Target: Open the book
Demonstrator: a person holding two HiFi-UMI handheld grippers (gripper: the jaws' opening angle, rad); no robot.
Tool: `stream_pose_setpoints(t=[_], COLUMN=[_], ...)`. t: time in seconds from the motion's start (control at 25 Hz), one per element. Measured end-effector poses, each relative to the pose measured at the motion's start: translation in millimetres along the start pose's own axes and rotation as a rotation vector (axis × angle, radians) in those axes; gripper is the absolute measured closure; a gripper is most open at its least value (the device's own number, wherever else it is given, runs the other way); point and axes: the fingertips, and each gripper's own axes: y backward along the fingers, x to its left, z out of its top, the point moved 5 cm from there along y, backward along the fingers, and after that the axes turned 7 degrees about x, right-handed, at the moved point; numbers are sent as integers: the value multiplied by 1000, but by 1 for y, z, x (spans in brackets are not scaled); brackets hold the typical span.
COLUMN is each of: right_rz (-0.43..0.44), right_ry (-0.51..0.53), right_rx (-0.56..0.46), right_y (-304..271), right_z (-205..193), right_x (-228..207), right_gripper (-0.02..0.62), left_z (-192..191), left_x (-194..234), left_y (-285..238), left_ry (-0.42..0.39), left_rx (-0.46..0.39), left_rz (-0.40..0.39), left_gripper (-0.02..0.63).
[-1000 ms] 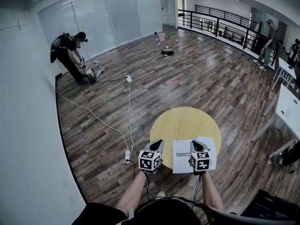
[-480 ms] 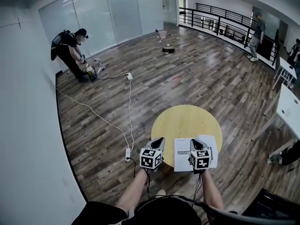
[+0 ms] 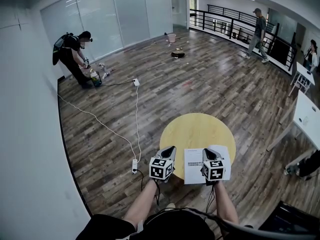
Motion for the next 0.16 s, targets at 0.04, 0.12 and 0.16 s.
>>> stream_pose_setpoints(t=[0.04, 0.12, 0.16], right_rz=[0, -1, -1], right_ry=[-1, -5, -7], right_rx=[1, 3, 4], right_y=[0, 0, 1], right_z=[0, -1, -2], right_x=[0, -1, -1], right_gripper=[591, 591, 591], left_z=[0, -1, -1], left_x=[0, -1, -1], left_y=[0, 0, 0], left_ry=[0, -1, -1], left_rx=[1, 2, 3], left_rz=[-1, -2, -3], left_gripper=[607, 607, 607])
